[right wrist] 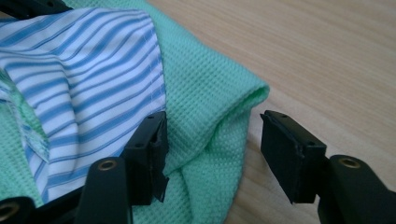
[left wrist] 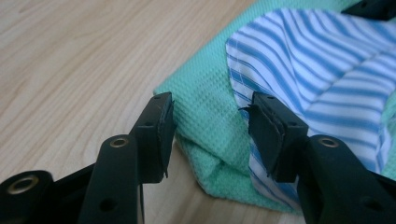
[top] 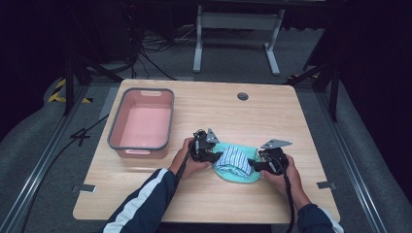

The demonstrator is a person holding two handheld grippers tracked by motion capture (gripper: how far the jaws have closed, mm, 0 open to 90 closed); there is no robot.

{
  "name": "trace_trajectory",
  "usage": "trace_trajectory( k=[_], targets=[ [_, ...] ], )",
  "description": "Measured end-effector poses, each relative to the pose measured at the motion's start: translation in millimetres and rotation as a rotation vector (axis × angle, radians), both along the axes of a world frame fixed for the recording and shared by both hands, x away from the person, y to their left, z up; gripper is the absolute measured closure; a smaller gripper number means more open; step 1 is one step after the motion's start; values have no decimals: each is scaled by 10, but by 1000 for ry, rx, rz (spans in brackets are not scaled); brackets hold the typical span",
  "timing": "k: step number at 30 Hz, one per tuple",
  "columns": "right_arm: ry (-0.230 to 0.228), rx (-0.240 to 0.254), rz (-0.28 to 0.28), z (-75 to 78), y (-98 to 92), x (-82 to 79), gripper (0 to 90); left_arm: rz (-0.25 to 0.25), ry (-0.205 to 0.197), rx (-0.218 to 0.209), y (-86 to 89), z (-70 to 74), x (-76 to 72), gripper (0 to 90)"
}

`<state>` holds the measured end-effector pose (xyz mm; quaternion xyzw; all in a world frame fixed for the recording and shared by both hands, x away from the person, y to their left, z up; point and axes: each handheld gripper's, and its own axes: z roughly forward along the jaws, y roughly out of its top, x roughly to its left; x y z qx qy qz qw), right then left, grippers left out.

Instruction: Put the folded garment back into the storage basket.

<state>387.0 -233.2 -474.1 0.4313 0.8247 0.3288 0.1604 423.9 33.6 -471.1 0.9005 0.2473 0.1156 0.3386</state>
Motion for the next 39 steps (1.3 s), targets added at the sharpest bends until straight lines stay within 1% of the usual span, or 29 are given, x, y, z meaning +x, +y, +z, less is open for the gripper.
trace_trajectory(
  k=[1, 2, 3, 5, 6, 7, 9, 10, 12, 13, 14, 17, 18, 19, 20, 21, 22, 23, 25, 26, 27, 28, 29, 30, 31, 33, 36, 38, 39],
  targets=[
    [-2, 10, -6, -8, -11, -2, 410, -13, 9, 0, 10, -1, -13, 502],
    [-3, 10, -3, -10, -15, -4, 410, -10, 17, -5, 19, -1, -31, 491],
    [-4, 9, -8, -8, -9, -19, 425, -4, 13, -1, 29, 8, -42, 468],
    [-12, 11, 16, -8, -3, -50, 510, 19, -6, 7, 48, 29, -58, 397],
    [-10, 2, 41, 2, 10, -80, 547, 28, -19, 13, 63, 38, -57, 358],
    [-10, 2, 41, 2, 10, -80, 547, 36, -15, 12, 72, 31, -54, 358],
    [-7, 11, 52, 2, 10, -96, 574, 46, 12, 17, 89, 10, -51, 320],
    [-7, 14, 55, 0, 8, -108, 584, 47, 25, 5, 92, -4, -48, 318],
    [-7, 14, 58, 0, 8, -110, 595, 65, 69, -20, 93, -24, -40, 318],
    [-8, 13, 63, -1, 9, -113, 612, 68, 77, -22, 98, -27, -34, 319],
    [-10, 15, 67, -2, 13, -119, 622, 64, 80, -31, 102, -35, -28, 315],
    [-14, 22, 66, -7, 11, -125, 629, 55, 82, -35, 105, -40, -33, 313],
    [-17, 25, 76, -11, 3, -126, 641, 53, 75, -41, 105, -47, -41, 315],
    [-14, 27, 84, -9, 4, -127, 662, 52, 76, -47, 101, -50, -51, 325],
    [-13, 27, 90, -8, 7, -128, 687, 43, 70, -44, 101, -44, -61, 356],
    [-13, 27, 97, -6, 13, -130, 712, 33, 80, -49, 97, -38, -77, 407],
    [-13, 27, 97, -6, 13, -130, 712, 33, 80, -49, 97, -38, -77, 461],
    [-10, 26, 101, -3, 22, -134, 727, 21, 78, -47, 93, -34, -88, 461],
    [-9, 24, 107, 0, 28, -138, 754, 14, 80, -57, 95, -37, -103, 515],
    [-8, 24, 107, 2, 38, -146, 774, 2, 77, -63, 116, -40, -100, 565],
    [-8, 24, 107, 2, 38, -146, 774, 2, 77, -63, 116, -40, -100, 601],
    [-9, 20, 110, 2, 42, -148, 782, 0, 80, -67, 124, -39, -98, 601],
    [-9, 18, 113, 4, 44, -149, 785, -8, 83, -64, 129, -34, -96, 643],
    [-4, 20, 120, 7, 45, -153, 787, -16, 82, -62, 129, -31, -99, 707],
    [-4, 20, 120, 7, 45, -153, 787, -21, 84, -62, 125, -30, -109, 707],
    [1, 20, 126, 9, 45, -160, 798, -30, 86, -62, 123, -30, -121, 754],
    [1, 15, 132, 16, 52, -180, 806, -50, 84, -52, 129, -20, -120, 784],
    [-4, 6, 136, 20, 61, -191, 811, -52, 94, -46, 138, -9, -127, 793],
    [-3, 7, 138, 24, 64, -196, 813, -48, 92, -48, 141, -10, -135, 796]
  ],
)
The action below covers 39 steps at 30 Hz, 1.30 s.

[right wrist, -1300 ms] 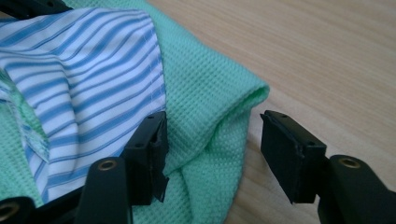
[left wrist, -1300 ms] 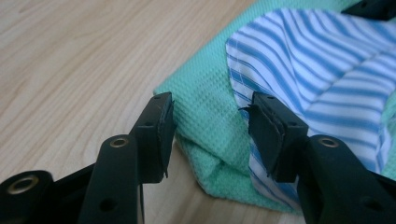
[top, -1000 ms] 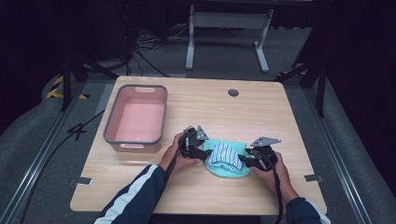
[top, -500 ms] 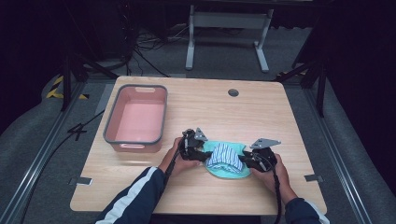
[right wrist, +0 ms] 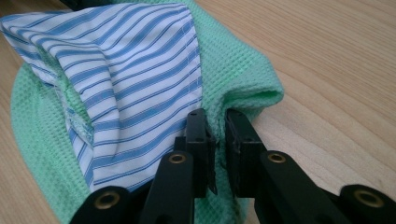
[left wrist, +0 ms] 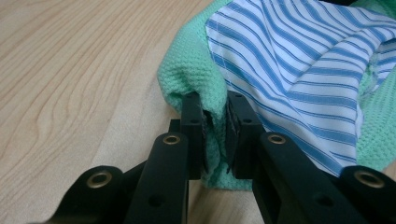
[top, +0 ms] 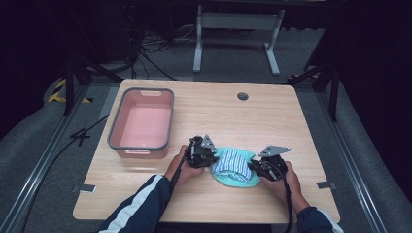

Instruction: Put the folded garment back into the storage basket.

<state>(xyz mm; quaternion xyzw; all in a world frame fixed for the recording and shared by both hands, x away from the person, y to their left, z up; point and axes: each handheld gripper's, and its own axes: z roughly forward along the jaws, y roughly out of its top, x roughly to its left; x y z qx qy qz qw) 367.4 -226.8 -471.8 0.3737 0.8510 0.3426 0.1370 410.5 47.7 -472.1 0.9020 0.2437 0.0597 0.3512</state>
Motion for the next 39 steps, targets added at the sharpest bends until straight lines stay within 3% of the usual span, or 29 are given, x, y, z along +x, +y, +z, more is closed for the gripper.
trace_trajectory(
  k=[6, 17, 24, 31, 39],
  targets=[
    [6, 10, 17, 32, 5, -41, 821, -12, 16, -1, 42, 17, -18, 817],
    [-19, 51, 21, 139, -23, -98, 824, -38, -21, 20, 26, 138, -73, 820],
    [-32, 78, 18, 212, -37, -124, 825, -40, -35, 9, 40, 243, -94, 821],
    [-51, 89, 12, 264, -33, -137, 827, -38, -48, -5, 62, 313, -95, 822],
    [-66, 79, 7, 300, -5, -131, 827, -33, -60, 27, 48, 329, -96, 822]
  ],
)
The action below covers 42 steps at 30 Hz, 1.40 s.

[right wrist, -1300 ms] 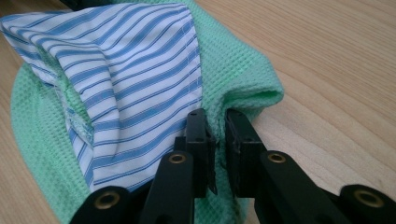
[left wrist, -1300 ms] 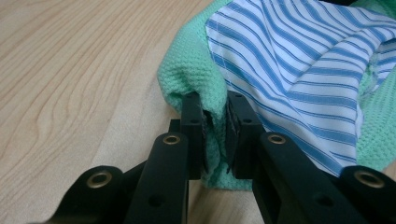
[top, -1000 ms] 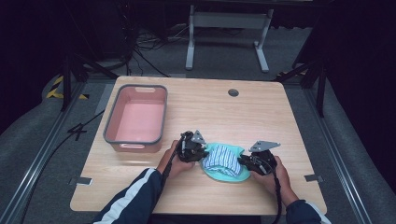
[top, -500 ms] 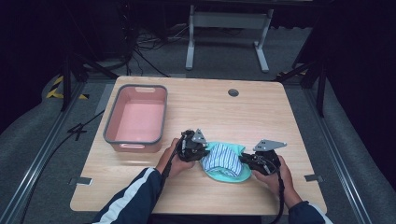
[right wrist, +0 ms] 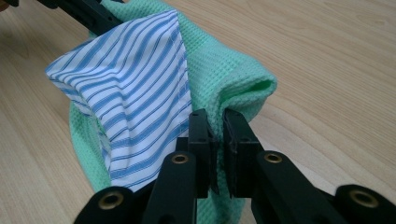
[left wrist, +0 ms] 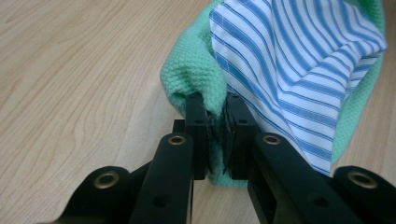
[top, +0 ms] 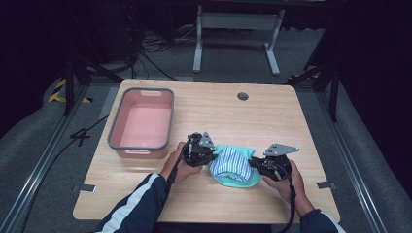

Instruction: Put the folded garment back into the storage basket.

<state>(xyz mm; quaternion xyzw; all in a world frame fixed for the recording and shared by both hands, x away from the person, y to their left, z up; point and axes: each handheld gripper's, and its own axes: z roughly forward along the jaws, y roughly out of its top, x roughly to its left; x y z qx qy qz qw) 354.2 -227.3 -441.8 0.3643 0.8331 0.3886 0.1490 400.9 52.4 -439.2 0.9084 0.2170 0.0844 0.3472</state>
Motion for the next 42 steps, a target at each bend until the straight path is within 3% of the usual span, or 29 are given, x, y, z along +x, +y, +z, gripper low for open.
trace_trajectory(
  k=[9, 13, 26, 42],
  targets=[
    [-10, -6, 2, 57, 76, 46, 827, 20, -6, -11, 25, 102, 23, 822],
    [-21, 1, 8, 108, 129, 66, 827, 19, -19, 3, 45, 154, 32, 823],
    [-38, 23, 15, 251, 310, 135, 827, 62, -30, -29, 258, 354, 86, 823],
    [-73, 23, 36, 438, 485, 264, 827, 80, -89, -13, 427, 580, 107, 824]
  ],
)
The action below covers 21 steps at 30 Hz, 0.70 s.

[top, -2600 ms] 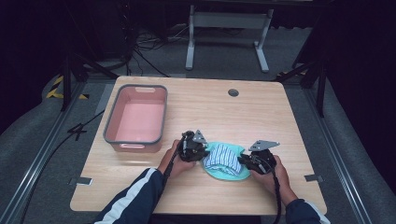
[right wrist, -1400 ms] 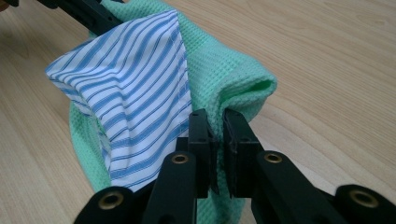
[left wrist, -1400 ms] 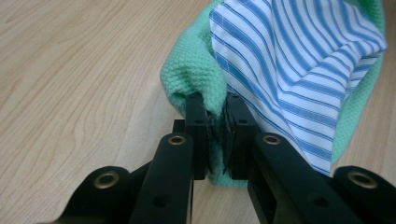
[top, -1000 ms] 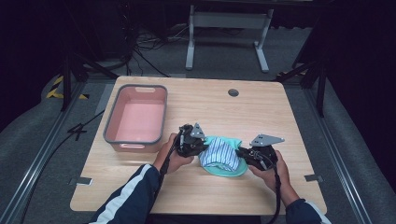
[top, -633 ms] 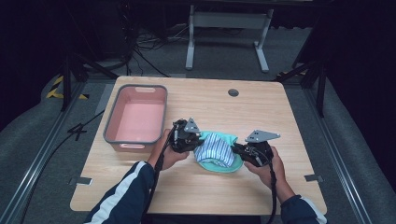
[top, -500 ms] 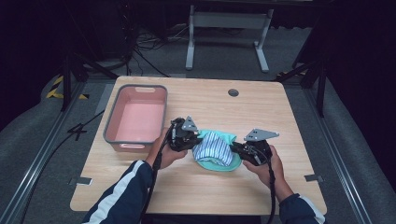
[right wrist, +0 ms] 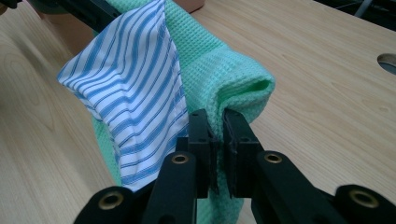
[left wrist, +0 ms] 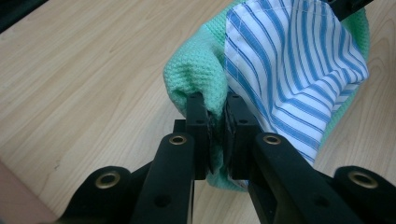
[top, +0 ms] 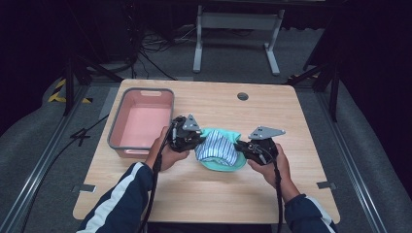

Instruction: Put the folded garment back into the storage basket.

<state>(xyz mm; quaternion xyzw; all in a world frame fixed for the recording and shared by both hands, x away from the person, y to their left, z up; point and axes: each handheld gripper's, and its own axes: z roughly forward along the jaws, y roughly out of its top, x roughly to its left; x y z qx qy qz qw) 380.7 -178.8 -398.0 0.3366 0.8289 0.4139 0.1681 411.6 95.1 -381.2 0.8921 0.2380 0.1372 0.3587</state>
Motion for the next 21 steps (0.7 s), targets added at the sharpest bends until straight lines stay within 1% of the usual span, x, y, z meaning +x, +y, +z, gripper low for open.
trace_trajectory(
  k=[2, 4, 5, 6, 8, 11, 14, 15, 16, 18, 20, 21],
  targets=[
    [-4, -3, 6, 26, 28, 11, 827, 4, 2, -4, 9, 4, -3, 824],
    [-8, -6, 8, 44, 47, 19, 827, 10, -8, -6, 43, 26, -4, 823],
    [-14, -5, 15, 81, 78, 25, 827, 18, -5, -17, 71, 47, -8, 824],
    [-19, -4, 15, 95, 91, 26, 827, 20, -14, -15, 83, 57, -8, 824],
    [-20, -3, 18, 110, 102, 29, 827, 19, -14, -15, 103, 75, -10, 823],
    [-25, -6, 26, 164, 169, 49, 827, 28, -24, -23, 167, 116, -18, 824],
    [-27, -3, 41, 226, 243, 88, 827, 38, -32, -27, 248, 161, -17, 823],
    [-31, -6, 47, 247, 268, 102, 827, 43, -29, -27, 265, 174, -21, 823],
    [-30, -4, 51, 266, 289, 108, 827, 46, -39, -24, 296, 194, -20, 824],
    [-45, -7, 62, 321, 341, 122, 827, 59, -41, -42, 362, 234, -20, 824],
    [-49, 0, 71, 381, 388, 134, 827, 73, -51, -48, 435, 277, -7, 824],
    [-55, -4, 77, 416, 420, 144, 827, 77, -54, -50, 463, 297, -3, 824]
  ],
)
